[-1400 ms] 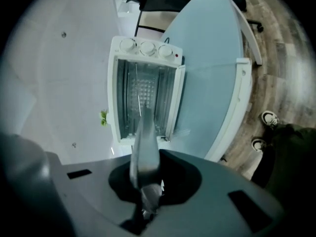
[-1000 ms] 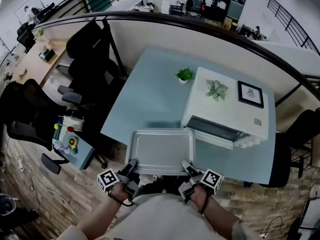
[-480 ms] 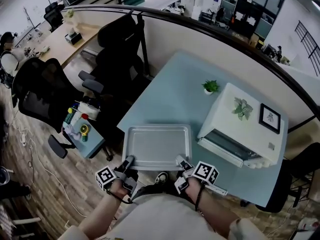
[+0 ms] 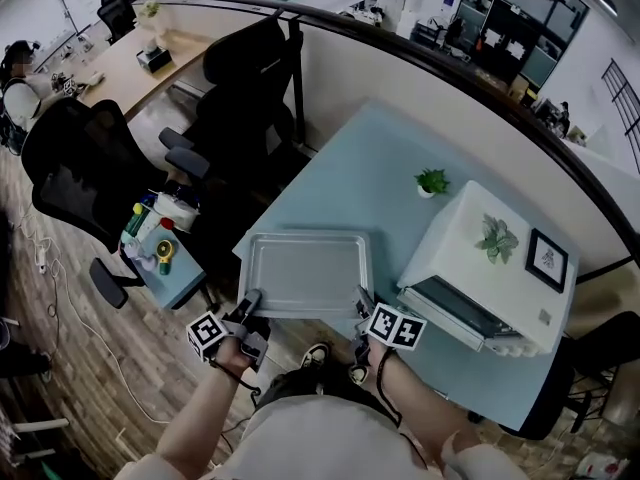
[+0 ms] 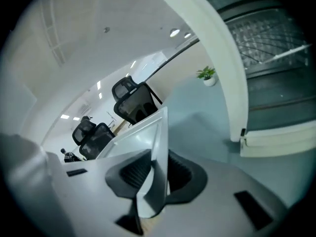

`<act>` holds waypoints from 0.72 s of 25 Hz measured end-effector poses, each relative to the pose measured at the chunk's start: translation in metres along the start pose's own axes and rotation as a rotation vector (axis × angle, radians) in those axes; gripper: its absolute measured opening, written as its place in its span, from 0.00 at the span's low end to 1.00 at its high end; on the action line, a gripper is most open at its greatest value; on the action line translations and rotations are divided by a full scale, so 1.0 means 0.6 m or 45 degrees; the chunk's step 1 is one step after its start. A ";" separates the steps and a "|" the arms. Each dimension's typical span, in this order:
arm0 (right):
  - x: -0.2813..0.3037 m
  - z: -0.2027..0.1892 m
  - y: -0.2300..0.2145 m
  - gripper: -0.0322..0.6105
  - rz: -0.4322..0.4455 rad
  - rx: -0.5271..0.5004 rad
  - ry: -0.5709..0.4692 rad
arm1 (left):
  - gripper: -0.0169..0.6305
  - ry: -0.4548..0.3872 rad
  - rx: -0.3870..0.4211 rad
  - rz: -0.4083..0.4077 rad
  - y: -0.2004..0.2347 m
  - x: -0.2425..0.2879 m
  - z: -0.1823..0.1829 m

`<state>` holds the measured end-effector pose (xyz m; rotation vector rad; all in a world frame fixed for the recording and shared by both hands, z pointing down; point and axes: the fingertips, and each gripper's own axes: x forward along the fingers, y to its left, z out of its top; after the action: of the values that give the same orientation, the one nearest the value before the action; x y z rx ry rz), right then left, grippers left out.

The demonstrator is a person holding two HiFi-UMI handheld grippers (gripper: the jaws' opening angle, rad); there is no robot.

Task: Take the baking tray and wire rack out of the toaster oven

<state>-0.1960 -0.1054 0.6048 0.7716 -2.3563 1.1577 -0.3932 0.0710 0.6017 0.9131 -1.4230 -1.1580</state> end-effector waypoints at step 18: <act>0.162 0.018 -0.093 0.22 -0.137 -0.081 0.034 | 0.12 -0.010 0.088 0.163 0.103 0.181 0.079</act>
<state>-0.2363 -0.1711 0.6867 0.8450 -2.2882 1.0377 -0.4555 -0.0092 0.6891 0.8528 -1.5131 -1.0238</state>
